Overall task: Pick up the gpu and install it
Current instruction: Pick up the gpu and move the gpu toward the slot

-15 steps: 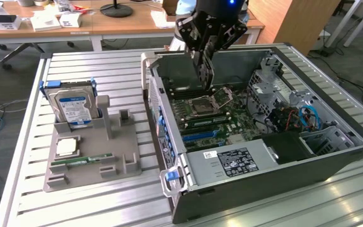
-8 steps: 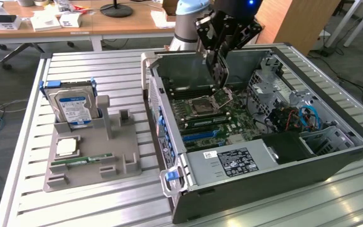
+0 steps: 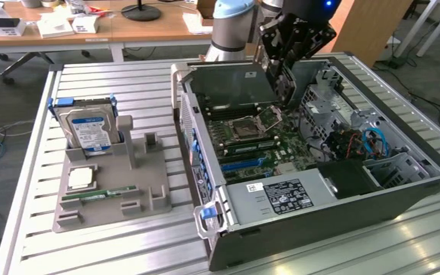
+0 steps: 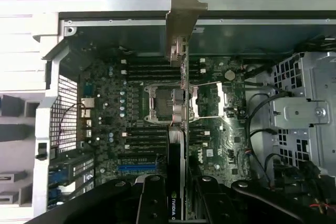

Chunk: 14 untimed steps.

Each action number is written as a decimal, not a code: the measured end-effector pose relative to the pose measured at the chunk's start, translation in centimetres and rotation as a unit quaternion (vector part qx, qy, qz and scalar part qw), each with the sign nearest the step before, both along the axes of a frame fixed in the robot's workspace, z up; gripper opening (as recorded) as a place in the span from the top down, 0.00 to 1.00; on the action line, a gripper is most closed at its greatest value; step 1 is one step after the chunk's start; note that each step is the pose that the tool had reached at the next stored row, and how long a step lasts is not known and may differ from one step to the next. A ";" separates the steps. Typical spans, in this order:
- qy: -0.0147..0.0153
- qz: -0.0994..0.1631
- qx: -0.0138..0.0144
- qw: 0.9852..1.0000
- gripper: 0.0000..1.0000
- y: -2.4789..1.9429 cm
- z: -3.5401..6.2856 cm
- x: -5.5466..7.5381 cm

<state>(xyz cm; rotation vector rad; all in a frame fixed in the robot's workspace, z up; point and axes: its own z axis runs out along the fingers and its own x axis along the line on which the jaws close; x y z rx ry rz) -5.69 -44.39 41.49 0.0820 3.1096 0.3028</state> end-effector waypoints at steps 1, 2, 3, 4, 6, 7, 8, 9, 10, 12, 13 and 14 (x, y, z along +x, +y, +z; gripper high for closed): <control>0.000 0.000 0.000 1.000 0.74 0.00 0.00 0.4; 0.000 0.000 0.000 1.000 0.74 0.00 0.00 0.9; 0.000 0.000 0.000 1.000 0.74 0.00 0.00 1.4; 0.001 0.000 0.000 1.000 0.74 0.00 0.00 1.8; 0.001 0.000 0.000 1.000 0.74 0.00 0.00 2.7; 0.001 0.000 0.000 1.000 0.74 0.00 0.01 3.2; 0.001 0.000 0.000 1.000 0.74 0.00 0.01 3.6; 0.001 0.000 0.000 1.000 0.74 0.00 0.00 4.1; 0.001 0.000 0.000 1.000 0.74 0.00 0.00 4.5; 0.001 0.000 0.000 1.000 0.74 0.00 0.00 5.2; 0.001 0.000 0.000 1.000 0.74 0.00 0.00 5.3; 0.001 0.000 0.000 1.000 0.74 0.00 0.00 5.3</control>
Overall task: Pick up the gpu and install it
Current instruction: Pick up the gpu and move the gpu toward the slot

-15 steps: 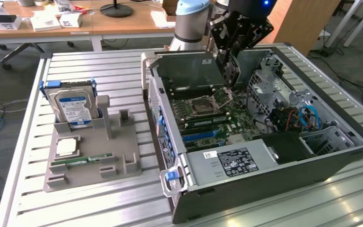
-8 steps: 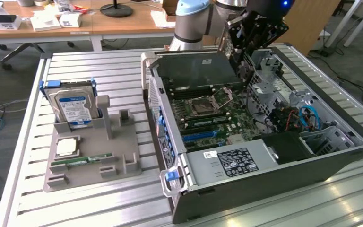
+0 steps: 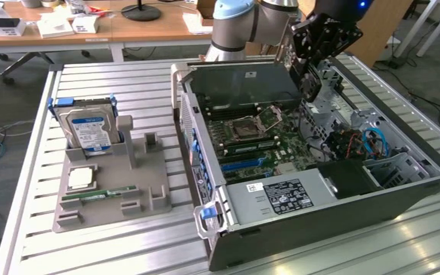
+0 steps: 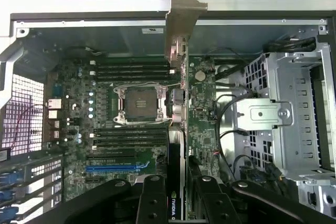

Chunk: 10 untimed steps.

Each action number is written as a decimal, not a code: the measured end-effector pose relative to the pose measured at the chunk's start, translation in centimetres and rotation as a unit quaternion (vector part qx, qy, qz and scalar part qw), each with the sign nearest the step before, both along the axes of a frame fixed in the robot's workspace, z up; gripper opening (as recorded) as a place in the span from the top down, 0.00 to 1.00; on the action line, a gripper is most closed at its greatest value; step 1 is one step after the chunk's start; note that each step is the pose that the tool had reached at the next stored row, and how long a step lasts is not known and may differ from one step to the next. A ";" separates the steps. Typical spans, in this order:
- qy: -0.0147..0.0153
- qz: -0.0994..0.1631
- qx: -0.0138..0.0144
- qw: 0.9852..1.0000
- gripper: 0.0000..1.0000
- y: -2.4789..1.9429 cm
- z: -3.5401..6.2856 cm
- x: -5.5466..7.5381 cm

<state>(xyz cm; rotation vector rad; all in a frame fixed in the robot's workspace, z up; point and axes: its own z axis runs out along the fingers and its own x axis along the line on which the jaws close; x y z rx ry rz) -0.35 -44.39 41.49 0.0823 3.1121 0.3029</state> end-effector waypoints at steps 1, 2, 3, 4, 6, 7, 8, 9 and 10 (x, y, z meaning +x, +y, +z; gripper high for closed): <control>0.000 0.000 0.000 1.000 0.74 0.00 0.00 0.0; 0.000 0.000 0.000 1.000 0.74 0.00 0.00 0.1; 0.000 0.000 0.000 1.000 0.74 0.00 0.00 0.3; 0.000 0.000 0.000 1.000 0.74 0.00 0.00 0.5; 0.001 0.000 0.000 1.000 0.74 0.00 0.00 1.1; 0.001 0.000 0.000 1.000 0.74 0.00 -0.01 1.3; 0.001 0.000 0.000 1.000 0.74 0.01 0.00 1.6; 0.001 0.000 0.000 1.000 0.74 0.01 0.00 1.8; 0.001 0.000 0.000 1.000 0.74 0.00 0.00 1.9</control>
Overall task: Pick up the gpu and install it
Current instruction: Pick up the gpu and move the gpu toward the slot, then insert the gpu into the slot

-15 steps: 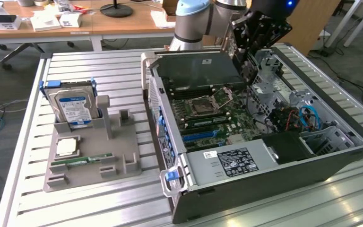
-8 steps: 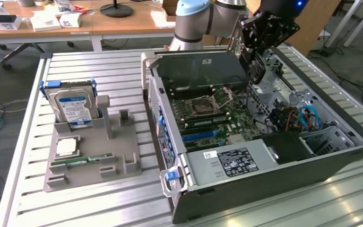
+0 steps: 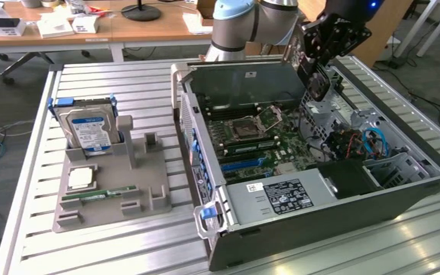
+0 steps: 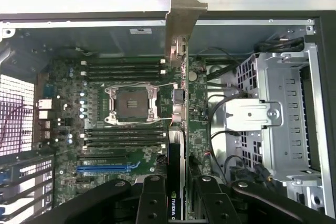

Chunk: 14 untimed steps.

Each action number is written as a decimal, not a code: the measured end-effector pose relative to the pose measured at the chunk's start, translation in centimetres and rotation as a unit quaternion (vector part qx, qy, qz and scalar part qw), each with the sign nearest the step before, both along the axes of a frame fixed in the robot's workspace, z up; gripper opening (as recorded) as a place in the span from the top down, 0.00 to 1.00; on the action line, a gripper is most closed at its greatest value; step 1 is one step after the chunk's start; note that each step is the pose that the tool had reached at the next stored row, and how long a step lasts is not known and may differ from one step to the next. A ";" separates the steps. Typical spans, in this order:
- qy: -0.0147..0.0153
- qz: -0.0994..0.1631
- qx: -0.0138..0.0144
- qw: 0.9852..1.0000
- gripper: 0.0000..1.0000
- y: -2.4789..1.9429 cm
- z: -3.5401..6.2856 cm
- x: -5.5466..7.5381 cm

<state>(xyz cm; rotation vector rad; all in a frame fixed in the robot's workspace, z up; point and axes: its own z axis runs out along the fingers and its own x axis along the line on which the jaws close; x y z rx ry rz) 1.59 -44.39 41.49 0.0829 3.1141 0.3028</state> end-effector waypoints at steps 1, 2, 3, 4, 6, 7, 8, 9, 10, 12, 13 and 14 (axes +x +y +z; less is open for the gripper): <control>0.000 0.000 0.000 1.000 0.74 0.00 0.00 0.2; 0.000 0.000 0.000 1.000 0.74 0.00 0.00 0.5; 0.000 0.000 0.000 1.000 0.74 0.00 0.00 0.8; 0.000 0.000 0.000 1.000 0.74 0.00 0.00 1.0; 0.000 0.000 0.000 1.000 0.74 0.00 0.00 1.0; 0.000 0.000 0.000 1.000 0.74 0.00 0.00 1.0; 0.000 0.000 0.000 1.000 0.74 0.00 0.00 1.0; 0.000 0.000 0.000 1.000 0.74 0.00 0.00 1.0; 0.000 0.000 0.000 1.000 0.74 0.00 0.00 1.0; 0.000 0.000 0.000 1.000 0.74 0.00 0.00 1.0; 0.000 0.000 0.000 1.000 0.74 0.00 0.00 1.0; 0.000 0.000 0.000 1.000 0.74 0.00 0.00 1.0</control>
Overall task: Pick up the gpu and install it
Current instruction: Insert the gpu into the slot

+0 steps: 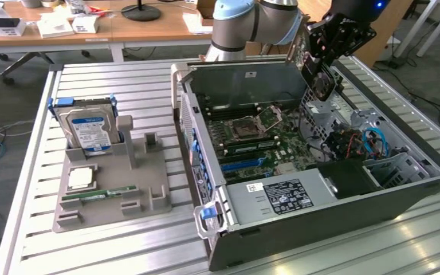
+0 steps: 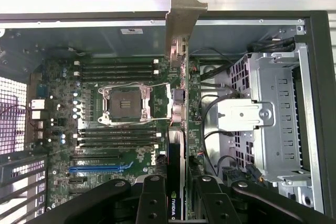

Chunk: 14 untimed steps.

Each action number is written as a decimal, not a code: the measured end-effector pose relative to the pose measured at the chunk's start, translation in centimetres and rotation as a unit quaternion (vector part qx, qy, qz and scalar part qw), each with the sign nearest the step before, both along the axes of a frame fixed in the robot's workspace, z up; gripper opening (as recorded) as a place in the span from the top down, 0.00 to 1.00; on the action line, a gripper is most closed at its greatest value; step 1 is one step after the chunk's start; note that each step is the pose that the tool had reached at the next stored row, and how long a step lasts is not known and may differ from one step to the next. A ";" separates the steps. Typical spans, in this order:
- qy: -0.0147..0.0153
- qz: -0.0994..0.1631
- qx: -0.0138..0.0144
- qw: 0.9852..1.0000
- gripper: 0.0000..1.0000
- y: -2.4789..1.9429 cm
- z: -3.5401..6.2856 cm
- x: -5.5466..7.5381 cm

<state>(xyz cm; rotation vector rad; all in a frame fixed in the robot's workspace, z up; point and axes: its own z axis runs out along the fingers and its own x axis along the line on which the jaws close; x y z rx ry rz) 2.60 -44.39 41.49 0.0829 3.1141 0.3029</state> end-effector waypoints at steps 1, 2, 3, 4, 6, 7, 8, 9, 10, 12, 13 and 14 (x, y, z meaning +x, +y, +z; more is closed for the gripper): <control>0.000 0.000 0.000 1.000 0.74 0.00 0.00 0.0; 0.000 0.000 0.000 1.000 0.74 0.00 0.00 0.0; 0.000 0.000 0.000 1.000 0.74 0.00 0.00 0.0; 0.000 0.000 0.000 1.000 0.74 0.00 0.00 0.0; 0.000 0.002 0.000 1.000 0.74 0.00 0.00 0.0; 0.000 0.005 0.000 1.000 0.74 0.00 0.00 0.0; 0.000 0.009 0.000 1.000 0.74 0.00 -0.01 0.0; 0.000 0.015 0.000 1.000 0.74 0.00 -0.02 0.0; 0.000 0.023 0.000 1.000 0.74 0.00 -0.02 0.0; 0.000 0.040 0.000 0.999 0.74 0.00 -0.04 0.0; 0.000 0.049 0.000 0.999 0.74 0.01 -0.04 0.0; 0.000 0.058 0.000 0.998 0.74 0.01 -0.05 0.0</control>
